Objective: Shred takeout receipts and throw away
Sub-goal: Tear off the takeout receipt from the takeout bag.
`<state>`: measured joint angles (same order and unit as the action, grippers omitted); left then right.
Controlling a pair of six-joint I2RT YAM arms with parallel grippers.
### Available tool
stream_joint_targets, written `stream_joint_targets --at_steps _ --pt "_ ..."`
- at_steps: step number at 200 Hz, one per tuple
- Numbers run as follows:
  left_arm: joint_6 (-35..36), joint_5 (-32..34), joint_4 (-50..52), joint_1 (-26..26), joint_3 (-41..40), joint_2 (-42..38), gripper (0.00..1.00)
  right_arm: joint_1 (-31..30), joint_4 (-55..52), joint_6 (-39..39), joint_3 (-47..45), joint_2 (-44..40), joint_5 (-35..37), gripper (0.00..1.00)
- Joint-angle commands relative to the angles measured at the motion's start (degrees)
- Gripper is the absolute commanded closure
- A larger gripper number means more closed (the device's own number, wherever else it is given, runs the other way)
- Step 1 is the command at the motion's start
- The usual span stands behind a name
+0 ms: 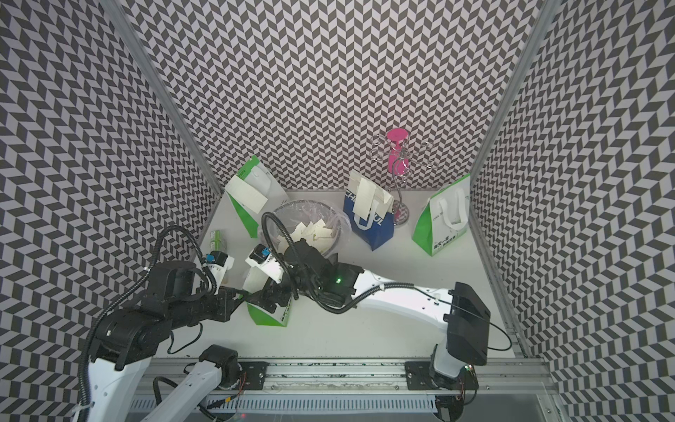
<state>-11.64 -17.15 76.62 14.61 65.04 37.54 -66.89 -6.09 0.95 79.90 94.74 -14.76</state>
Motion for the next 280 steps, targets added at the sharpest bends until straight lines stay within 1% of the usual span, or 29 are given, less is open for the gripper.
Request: stream_joint_targets --at_steps 1,46,78,94,103,126,142,160,180,203,223,236,260,280 --pt "1.0 1.5 1.1 0.2 0.7 -1.0 1.0 -0.2 2.2 -2.4 1.4 1.5 3.7 0.07" --pt "-0.1 3.3 1.2 0.2 1.1 -2.3 1.0 -0.2 1.9 -2.9 2.6 3.8 3.2 0.07" --pt "0.2 2.1 1.2 0.3 0.7 -3.3 1.0 -0.2 1.4 -4.4 3.2 5.0 4.7 0.06" --pt "0.2 2.1 1.2 0.7 0.7 -3.9 1.0 -0.2 2.4 -4.3 3.1 5.3 3.3 0.06" --pt "0.1 2.0 1.2 1.0 0.6 -4.0 1.0 -0.2 3.2 -4.2 2.9 5.3 2.2 0.08" --pt "-0.2 2.4 1.2 1.4 0.4 -4.1 1.0 -0.2 3.6 -4.5 3.3 5.2 0.9 0.21" --pt "-0.1 2.1 1.2 1.6 -0.1 -3.9 1.0 -0.2 4.1 -4.4 3.1 4.8 0.8 0.28" --pt "-0.1 2.2 1.2 1.7 -0.1 -3.8 1.0 -0.2 4.1 -4.2 3.3 4.8 0.5 0.4" --pt "-0.3 2.4 1.2 1.8 -0.3 -3.8 1.0 -0.2 4.7 -4.0 3.3 4.4 0.4 0.46" --pt "-0.4 2.3 1.2 1.8 -0.5 -3.6 1.0 -0.2 4.5 -4.2 4.0 4.4 0.1 0.6" --pt "-0.6 2.6 1.2 1.9 -0.4 -3.4 1.0 -0.2 4.3 -4.1 4.0 4.0 0.5 0.63" --pt "-0.7 2.9 1.2 1.9 -0.6 -3.4 1.0 -0.2 3.8 -4.4 4.2 3.6 1.0 0.76" --pt "-0.9 3.3 1.2 1.9 -0.8 -3.0 1.0 -0.2 3.8 -4.6 4.1 3.3 0.4 0.85" --pt "-0.9 3.3 1.2 1.9 -0.8 -2.8 1.0 -0.2 4.4 -4.3 4.0 3.1 -0.8 0.87"
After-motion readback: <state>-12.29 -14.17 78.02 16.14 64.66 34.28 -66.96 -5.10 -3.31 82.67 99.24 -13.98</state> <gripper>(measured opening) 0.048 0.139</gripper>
